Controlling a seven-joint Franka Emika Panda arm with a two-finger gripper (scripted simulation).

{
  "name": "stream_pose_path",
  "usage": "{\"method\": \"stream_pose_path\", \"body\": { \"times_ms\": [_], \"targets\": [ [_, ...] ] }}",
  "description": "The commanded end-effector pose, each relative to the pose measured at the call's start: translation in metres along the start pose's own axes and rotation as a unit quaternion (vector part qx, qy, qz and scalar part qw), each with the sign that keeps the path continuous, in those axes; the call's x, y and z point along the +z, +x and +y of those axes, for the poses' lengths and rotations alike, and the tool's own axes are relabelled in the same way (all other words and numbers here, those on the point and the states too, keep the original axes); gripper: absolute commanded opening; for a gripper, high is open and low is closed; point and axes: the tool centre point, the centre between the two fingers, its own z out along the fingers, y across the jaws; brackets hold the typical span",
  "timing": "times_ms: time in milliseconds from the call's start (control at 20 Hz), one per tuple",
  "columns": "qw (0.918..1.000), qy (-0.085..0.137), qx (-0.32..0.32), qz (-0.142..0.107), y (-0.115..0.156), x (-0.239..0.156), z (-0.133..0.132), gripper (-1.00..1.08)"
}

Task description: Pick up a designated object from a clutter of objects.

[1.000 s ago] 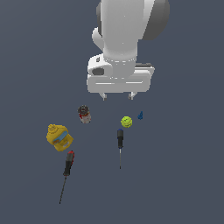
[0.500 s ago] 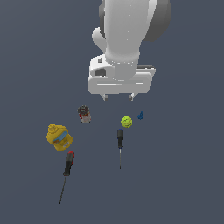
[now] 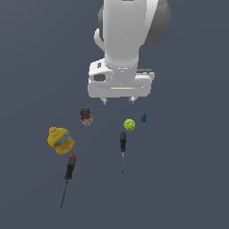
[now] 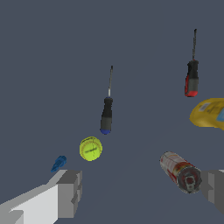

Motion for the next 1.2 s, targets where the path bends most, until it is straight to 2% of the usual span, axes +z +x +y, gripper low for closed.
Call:
{"method": "stream_pose_path", "body": {
  "times_ms": [0,450,850,1150],
  "targets": [
    [1.0000,0.001,-0.002,0.000,-0.002,0.008,0.008,1.00],
    [0.9997,0.008,-0.020,0.004,-0.021,0.062,0.062,1.00],
    [0.9990,0.011,-0.041,0.011,-0.063,0.125,0.124,1.00],
    [0.9986,0.010,-0.051,0.014,-0.094,0.157,0.153,1.00]
  ]
}}
